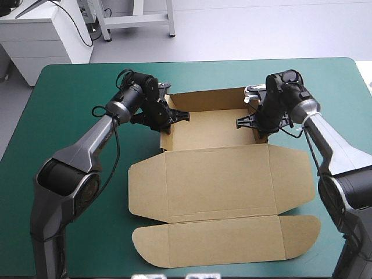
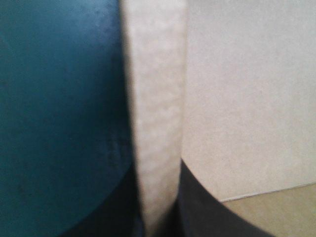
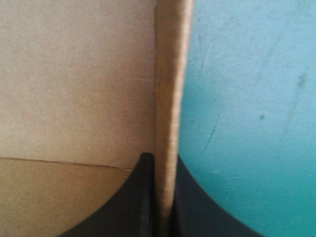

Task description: Fold the box

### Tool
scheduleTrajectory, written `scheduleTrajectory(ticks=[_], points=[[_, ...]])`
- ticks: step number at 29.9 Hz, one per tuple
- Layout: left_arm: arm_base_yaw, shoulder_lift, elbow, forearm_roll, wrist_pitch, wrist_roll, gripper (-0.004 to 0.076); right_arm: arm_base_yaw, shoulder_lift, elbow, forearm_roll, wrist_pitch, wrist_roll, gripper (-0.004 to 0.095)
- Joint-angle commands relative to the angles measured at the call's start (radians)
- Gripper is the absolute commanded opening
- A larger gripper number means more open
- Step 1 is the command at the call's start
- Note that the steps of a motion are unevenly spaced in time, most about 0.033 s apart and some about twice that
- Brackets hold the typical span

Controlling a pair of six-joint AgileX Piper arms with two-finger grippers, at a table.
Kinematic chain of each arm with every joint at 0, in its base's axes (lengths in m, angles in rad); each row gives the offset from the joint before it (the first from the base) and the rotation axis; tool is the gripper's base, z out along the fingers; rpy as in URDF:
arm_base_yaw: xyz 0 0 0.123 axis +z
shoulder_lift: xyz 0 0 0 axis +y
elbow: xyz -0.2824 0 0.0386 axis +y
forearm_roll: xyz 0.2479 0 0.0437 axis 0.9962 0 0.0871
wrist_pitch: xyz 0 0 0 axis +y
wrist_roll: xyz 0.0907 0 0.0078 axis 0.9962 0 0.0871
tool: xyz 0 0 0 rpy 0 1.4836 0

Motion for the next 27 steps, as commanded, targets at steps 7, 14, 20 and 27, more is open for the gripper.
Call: scheduleTrajectory(ticks=[7, 14, 20, 27], points=[[-0.015, -0.055, -0.031, -0.052, 0.045, 0.001, -0.0008, 0.004, -0.039, -0.026, 0.029, 0.008, -0.019, -0.0014], [-0.015, -0.055, -0.031, -0.088, 0.045, 0.008, -0.0008, 0.003, -0.039, -0.026, 0.000, 0.008, -0.011, 0.0009], [-0.015, -0.055, -0.031, -0.162, 0.045, 0.055, 0.0042, -0.004, -0.039, -0.026, 0.013, 0.008, -0.020, 0.0292], [-0.015, -0.055, -0.031, -0.207, 0.045, 0.067, 0.0335, -0.004, -0.039, -0.026, 0.008, -0.011, -0.020, 0.0635]])
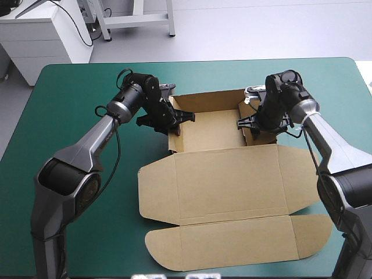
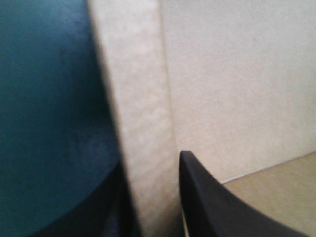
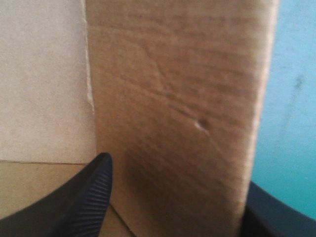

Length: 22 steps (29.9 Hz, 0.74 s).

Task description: Fold the box

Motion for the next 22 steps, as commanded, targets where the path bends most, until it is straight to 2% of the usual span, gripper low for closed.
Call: scheduleTrajectory(ticks=[1, 3, 6, 11, 22], points=[[-0.014, -0.061, -0.030, -0.094, 0.051, 0.013, 0.0376, -0.001, -0.048, -0.028, 0.017, -0.011, -0.010, 0.0647], [-0.012, -0.061, -0.030, -0.093, 0.051, 0.013, 0.0468, -0.001, -0.048, -0.032, 0.017, -0.016, -0.010, 0.0659], [-0.012, -0.061, -0.030, -0.091, 0.051, 0.013, 0.0540, -0.001, -0.048, -0.045, 0.005, -0.014, -0.010, 0.0659], [-0.010, -0.061, -0.086, -0.087, 0.049, 0.013, 0.0544, -0.003, -0.048, -0.105, -0.001, -0.010, -0.007, 0.0659], [-0.010, -0.074, -0.422, 0.027, 0.052, 0.013, 0.0535, -0.091, -0.078, -0.211, 0.002, 0.009, -0.030, 0.0659]])
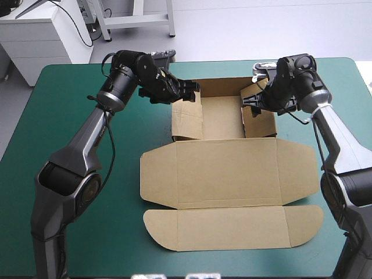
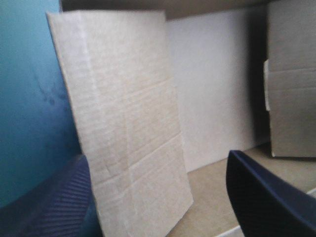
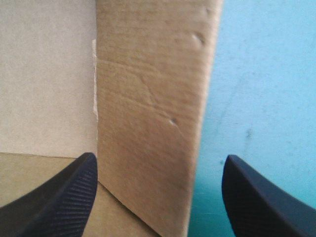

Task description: Fold the box

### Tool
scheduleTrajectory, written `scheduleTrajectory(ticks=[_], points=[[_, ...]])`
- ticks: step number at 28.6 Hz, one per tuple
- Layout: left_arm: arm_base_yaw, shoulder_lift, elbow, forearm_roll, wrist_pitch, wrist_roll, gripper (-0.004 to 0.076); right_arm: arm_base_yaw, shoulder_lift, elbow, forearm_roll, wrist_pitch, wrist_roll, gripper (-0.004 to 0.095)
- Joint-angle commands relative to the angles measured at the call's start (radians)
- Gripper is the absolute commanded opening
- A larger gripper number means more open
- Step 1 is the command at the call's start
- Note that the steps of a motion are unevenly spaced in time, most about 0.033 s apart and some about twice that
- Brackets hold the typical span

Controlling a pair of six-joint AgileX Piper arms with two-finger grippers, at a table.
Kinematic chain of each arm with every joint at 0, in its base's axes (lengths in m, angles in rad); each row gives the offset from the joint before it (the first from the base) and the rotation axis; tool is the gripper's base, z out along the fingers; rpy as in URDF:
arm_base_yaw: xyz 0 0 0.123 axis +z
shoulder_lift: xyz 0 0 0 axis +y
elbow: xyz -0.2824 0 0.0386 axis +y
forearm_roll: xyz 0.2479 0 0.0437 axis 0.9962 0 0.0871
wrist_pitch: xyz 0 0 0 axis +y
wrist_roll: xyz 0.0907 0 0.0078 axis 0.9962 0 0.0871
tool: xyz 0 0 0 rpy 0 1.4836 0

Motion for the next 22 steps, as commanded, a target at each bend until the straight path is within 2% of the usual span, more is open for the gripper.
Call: scheduleTrajectory(ticks=[1, 7, 10, 11, 12, 15, 22], points=[[-0.007, -0.077, -0.108, 0.018, 0.046, 0.002, 0.0530, -0.041, -0.080, -0.035, -0.003, 0.012, -0.023, 0.0659], [-0.007, -0.114, -0.125, 0.041, 0.047, 0.043, 0.0501, -0.096, -0.100, -0.035, 0.051, 0.012, -0.059, 0.0659], [-0.007, -0.135, -0.125, 0.022, 0.047, 0.060, 0.0430, -0.103, -0.110, -0.035, 0.061, 0.012, -0.067, 0.0659], [-0.007, -0.142, -0.123, 0.018, 0.047, 0.064, 0.0387, -0.105, -0.112, -0.035, 0.059, 0.012, -0.067, 0.0659], [-0.007, -0.155, -0.121, 0.013, 0.047, 0.082, 0.0310, -0.105, -0.114, -0.035, 0.057, 0.012, -0.071, 0.0659], [-0.011, -0.224, -0.068, 0.022, 0.047, 0.133, 0.0001, -0.105, -0.116, -0.035, 0.061, 0.012, -0.081, 0.0659], [-0.009, -0.403, 0.175, 0.108, 0.045, 0.155, -0.0008, -0.105, -0.112, -0.033, 0.061, -0.009, -0.108, 0.0659]])
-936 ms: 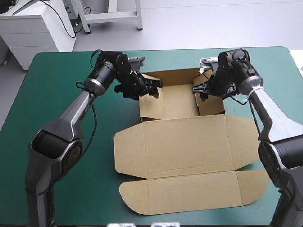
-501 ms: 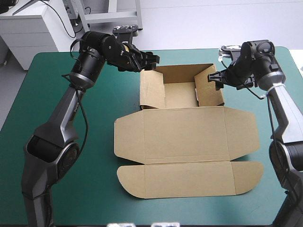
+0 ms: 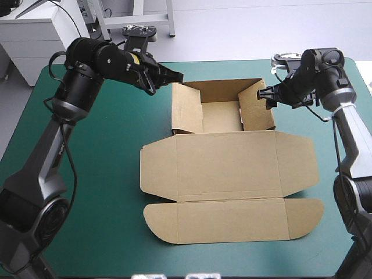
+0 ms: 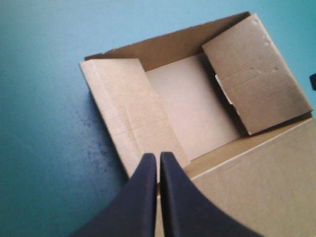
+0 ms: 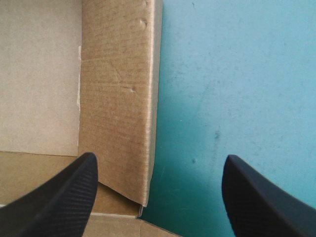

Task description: Fold the box

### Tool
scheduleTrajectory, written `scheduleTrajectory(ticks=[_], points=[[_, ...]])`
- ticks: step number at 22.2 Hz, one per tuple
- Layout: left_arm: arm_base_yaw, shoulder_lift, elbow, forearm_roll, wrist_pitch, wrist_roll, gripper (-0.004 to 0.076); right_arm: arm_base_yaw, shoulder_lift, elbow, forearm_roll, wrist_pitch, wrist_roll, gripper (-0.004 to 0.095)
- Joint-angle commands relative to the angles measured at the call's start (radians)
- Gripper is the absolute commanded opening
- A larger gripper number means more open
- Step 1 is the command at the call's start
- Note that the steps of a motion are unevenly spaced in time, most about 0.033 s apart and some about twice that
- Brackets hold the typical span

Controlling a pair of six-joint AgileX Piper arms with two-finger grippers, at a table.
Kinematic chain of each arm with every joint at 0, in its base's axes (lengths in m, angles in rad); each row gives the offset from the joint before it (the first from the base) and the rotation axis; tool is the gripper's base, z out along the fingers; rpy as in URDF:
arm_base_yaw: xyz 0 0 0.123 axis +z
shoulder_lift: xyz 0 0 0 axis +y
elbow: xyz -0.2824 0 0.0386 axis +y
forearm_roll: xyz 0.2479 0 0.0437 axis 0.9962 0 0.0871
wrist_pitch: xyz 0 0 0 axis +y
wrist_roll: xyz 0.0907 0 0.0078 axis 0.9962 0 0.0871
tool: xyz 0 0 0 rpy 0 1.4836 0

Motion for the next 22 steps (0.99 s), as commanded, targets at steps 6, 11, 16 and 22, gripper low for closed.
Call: scheduleTrajectory(ticks=[6, 11, 16, 22], points=[[-0.006, -0.409, 0.462, 0.124, -0.023, 0.007, -0.0008, -0.010, 0.035, -0.029, 0.052, -0.020, -0.024, 0.0659], [-0.006, -0.630, 0.758, 0.124, -0.138, 0.007, -0.0008, -0.008, 0.104, -0.029, 0.092, -0.003, -0.048, 0.0657], [-0.006, -0.799, 0.987, 0.122, -0.183, 0.007, -0.0008, -0.008, 0.121, -0.026, 0.096, 0.009, -0.051, 0.0657], [-0.006, -1.057, 1.322, 0.122, -0.371, 0.007, -0.0008, -0.008, 0.133, -0.018, 0.098, 0.009, -0.062, 0.0517]])
